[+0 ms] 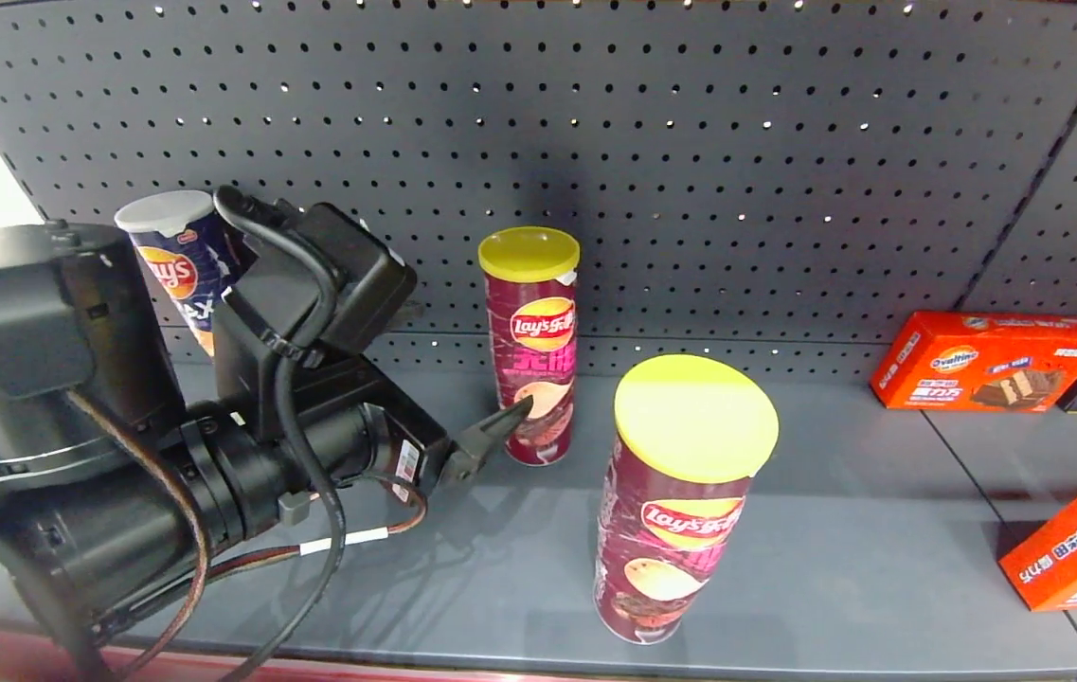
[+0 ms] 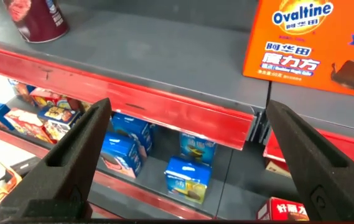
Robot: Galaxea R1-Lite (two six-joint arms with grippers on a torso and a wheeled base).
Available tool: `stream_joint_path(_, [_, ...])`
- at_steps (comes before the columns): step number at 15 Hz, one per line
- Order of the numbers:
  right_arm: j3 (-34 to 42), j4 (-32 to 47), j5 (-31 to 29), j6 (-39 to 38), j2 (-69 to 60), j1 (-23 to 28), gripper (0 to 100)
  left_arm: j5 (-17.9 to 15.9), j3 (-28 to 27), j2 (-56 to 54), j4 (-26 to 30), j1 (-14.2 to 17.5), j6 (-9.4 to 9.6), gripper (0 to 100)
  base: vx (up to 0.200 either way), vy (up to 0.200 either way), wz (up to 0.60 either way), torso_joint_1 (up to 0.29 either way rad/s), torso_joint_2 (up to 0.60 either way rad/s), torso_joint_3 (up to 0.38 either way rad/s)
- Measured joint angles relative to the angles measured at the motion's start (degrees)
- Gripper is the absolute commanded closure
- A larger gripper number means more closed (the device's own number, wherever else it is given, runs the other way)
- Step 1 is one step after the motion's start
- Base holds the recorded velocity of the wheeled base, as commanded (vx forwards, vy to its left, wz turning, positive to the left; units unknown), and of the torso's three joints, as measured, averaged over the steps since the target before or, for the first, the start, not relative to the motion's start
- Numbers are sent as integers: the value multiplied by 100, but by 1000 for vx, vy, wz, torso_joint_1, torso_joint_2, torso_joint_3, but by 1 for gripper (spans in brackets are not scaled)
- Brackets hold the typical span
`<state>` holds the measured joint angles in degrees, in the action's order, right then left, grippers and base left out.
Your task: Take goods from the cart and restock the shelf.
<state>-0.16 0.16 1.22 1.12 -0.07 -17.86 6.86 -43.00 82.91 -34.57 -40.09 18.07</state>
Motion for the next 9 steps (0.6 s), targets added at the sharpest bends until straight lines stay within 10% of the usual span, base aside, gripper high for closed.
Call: stream_joint_path(9, [0,2,-2,0,0,-5,0,457,529,-116,15,951,271,0,0,0,0,0,0,0])
